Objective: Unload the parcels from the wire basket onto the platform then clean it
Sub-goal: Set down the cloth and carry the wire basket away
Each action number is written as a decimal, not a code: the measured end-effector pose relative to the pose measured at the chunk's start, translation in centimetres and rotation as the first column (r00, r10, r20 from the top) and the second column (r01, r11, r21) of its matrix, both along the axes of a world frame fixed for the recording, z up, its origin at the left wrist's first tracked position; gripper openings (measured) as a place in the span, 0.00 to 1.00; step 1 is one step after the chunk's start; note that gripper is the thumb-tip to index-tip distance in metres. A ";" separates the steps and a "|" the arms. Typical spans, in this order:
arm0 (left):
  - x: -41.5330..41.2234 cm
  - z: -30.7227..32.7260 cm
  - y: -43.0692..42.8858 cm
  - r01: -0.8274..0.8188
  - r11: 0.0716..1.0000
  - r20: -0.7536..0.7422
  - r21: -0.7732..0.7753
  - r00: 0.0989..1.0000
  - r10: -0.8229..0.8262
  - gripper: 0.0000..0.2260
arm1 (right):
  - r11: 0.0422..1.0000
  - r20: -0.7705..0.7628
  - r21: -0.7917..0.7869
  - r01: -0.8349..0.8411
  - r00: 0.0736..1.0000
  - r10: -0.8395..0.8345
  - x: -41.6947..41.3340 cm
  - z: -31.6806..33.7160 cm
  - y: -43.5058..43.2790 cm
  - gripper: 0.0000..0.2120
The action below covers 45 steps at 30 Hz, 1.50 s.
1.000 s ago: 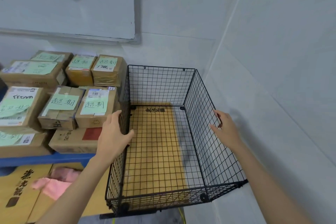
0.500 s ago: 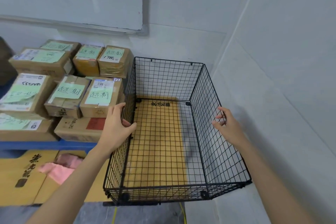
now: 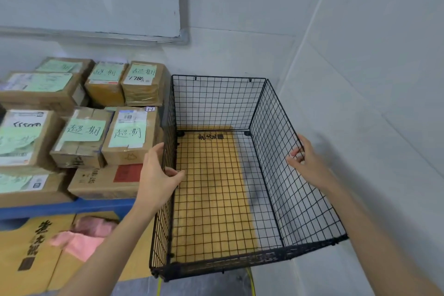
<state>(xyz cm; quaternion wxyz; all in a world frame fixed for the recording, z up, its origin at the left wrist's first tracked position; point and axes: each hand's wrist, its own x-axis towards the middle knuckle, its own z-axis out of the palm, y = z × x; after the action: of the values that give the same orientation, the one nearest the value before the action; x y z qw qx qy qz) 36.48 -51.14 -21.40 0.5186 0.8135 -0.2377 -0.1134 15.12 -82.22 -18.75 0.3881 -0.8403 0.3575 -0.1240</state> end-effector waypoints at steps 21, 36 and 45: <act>-0.2 0.6 -0.2 -0.038 0.999 -0.119 -0.015 0.992 0.036 0.26 | 0.978 0.009 0.179 0.111 0.993 -0.115 0.6 0.7 -1.0 0.27; -1.9 3.8 1.9 -0.026 0.998 -0.061 -0.055 0.998 0.023 0.24 | 0.987 0.188 0.102 0.126 0.972 -0.144 -2.6 3.2 1.2 0.17; -5.7 11.0 5.0 -0.039 0.982 0.078 -0.186 0.995 0.055 0.23 | 0.996 0.379 -0.022 0.089 0.922 -0.074 -5.2 10.6 3.0 0.16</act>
<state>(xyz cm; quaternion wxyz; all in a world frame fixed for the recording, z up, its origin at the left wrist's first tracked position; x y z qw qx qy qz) 30.77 -46.18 -10.38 0.5838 0.7714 -0.2490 -0.0450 9.87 -79.21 -8.10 0.4277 -0.7925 0.3082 -0.3067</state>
